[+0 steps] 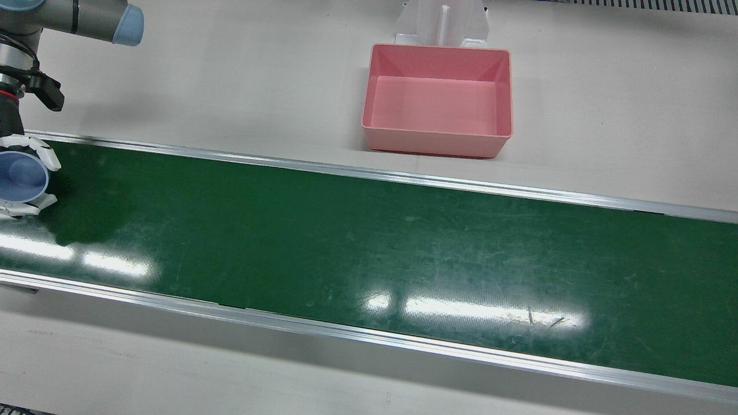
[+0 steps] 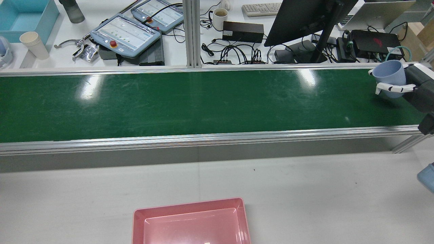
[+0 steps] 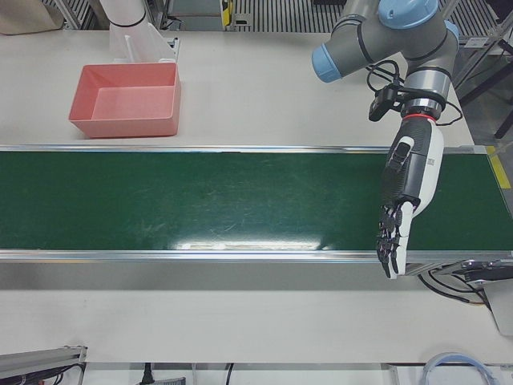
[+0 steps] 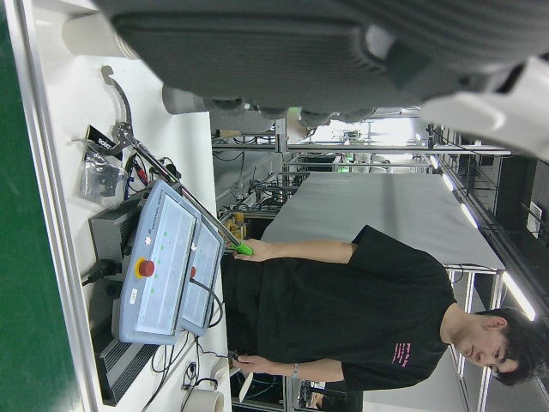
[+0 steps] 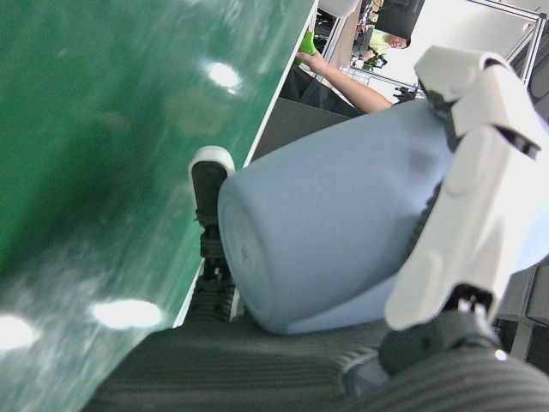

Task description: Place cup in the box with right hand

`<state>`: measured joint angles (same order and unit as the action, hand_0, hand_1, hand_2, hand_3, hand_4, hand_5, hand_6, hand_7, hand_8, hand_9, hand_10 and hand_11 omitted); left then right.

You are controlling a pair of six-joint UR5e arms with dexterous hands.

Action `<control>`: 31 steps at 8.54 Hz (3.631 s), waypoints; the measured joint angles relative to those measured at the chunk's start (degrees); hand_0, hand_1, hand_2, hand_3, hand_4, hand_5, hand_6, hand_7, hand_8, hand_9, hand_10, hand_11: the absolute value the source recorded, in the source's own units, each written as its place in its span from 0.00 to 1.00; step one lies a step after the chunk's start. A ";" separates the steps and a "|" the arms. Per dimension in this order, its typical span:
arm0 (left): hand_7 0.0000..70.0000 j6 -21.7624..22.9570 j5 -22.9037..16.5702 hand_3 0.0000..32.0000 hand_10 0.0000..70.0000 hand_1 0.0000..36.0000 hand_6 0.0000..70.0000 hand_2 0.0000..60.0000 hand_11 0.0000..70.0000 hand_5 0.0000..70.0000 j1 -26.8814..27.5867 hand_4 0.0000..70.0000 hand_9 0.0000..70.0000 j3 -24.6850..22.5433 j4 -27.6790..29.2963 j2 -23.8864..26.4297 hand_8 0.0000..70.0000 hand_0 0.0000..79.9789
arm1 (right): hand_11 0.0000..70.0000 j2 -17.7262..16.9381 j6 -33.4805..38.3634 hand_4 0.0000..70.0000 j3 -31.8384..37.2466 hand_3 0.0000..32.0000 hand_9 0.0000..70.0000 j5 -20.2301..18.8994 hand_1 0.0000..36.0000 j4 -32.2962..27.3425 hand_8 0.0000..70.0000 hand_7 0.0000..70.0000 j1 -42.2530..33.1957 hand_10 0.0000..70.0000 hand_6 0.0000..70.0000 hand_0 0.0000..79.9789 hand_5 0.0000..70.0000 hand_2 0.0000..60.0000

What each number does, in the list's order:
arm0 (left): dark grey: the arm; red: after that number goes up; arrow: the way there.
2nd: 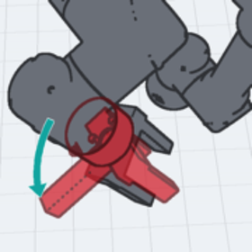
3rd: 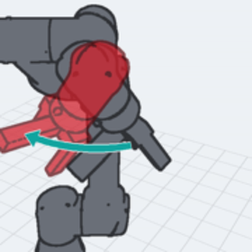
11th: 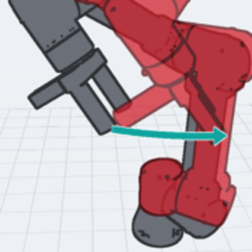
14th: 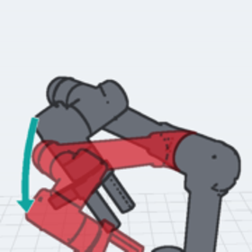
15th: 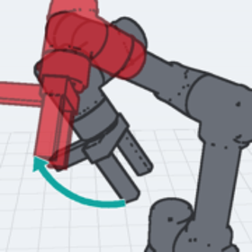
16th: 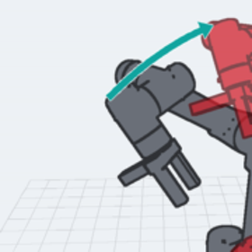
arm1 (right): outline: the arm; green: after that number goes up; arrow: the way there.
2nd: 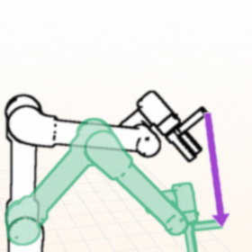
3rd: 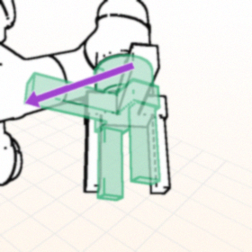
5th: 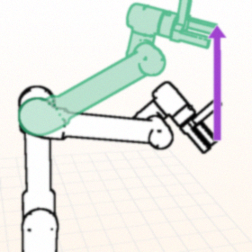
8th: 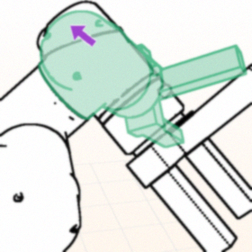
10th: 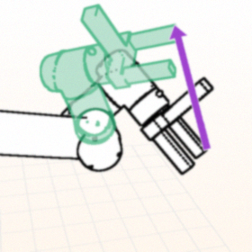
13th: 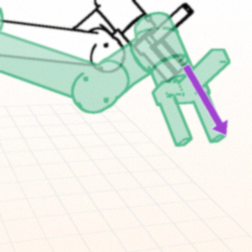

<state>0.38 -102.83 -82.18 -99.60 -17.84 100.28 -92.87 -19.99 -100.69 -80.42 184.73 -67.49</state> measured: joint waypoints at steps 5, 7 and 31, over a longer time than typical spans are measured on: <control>0.00 -0.02 0.00 0.00 0.00 0.00 0.00 0.00 0.00 0.00 0.06 0.00 0.00 0.02 0.06 0.00 0.00 0.00 | 0.89 1.18 -6.17 0.45 -18.66 0.00 1.00 -0.07 0.90 9.65 0.93 1.00 0.83 0.62 0.53 0.61 0.23 1.00; 0.00 -0.03 0.00 0.00 0.00 0.00 0.00 0.00 0.00 0.00 0.03 0.00 0.00 0.02 0.06 0.00 0.00 0.00 | 0.84 4.52 -14.91 0.48 -28.01 0.00 1.00 0.59 0.91 17.62 0.92 1.00 7.57 0.59 0.53 0.62 0.22 1.00; 0.00 -0.03 0.00 0.00 0.00 0.00 0.00 0.00 0.00 0.00 0.02 0.00 0.00 0.05 0.09 0.00 0.00 0.00 | 0.40 6.87 -37.36 0.00 -45.42 0.00 0.89 23.06 0.44 23.71 0.53 1.00 44.50 0.26 0.32 0.55 0.13 0.47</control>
<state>0.35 -102.83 -82.15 -99.55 -17.75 100.28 -86.00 -57.35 -146.11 -57.36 208.44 -22.99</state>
